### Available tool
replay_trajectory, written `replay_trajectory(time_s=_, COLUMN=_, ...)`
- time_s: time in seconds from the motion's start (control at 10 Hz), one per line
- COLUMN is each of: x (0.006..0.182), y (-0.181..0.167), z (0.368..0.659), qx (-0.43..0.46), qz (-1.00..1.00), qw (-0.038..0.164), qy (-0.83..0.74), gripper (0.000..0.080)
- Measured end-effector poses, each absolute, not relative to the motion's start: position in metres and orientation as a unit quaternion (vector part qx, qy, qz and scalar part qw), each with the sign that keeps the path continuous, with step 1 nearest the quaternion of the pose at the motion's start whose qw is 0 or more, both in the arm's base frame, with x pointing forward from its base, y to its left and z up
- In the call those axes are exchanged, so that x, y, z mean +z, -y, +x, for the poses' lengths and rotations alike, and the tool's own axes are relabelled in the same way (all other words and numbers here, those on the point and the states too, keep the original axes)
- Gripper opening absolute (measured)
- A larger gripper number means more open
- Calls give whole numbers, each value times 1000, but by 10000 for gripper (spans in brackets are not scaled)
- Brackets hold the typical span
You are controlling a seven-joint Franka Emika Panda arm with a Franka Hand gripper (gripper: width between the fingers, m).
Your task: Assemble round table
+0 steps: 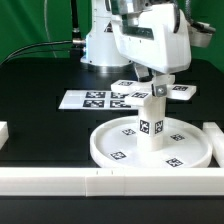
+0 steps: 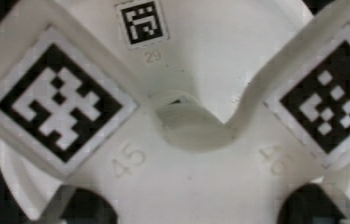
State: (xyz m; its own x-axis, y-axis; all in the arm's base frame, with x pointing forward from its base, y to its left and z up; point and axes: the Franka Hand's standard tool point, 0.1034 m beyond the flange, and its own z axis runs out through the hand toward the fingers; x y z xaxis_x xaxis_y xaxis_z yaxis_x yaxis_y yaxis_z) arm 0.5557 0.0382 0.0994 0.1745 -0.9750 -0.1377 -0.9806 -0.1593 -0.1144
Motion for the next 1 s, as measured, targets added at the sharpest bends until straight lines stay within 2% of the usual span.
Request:
replay_trajectory(time_s=0.5, x=99, y=-38, z=557, qx=19, qz=-708, qw=91, qy=-700, gripper=442)
replay_trajectory(time_s=0.6, x=100, y=-39, z=558, qx=20, qz=-711, qw=91, qy=-697, gripper=604)
replay_trajectory(time_s=0.7, x=106, y=-42, z=559, qx=27, qz=-723, qw=91, qy=-685, gripper=639)
replay_trajectory(time_s=1.0, x=121, y=-48, z=564, qx=25, qz=-749, qw=99, qy=-655, gripper=649)
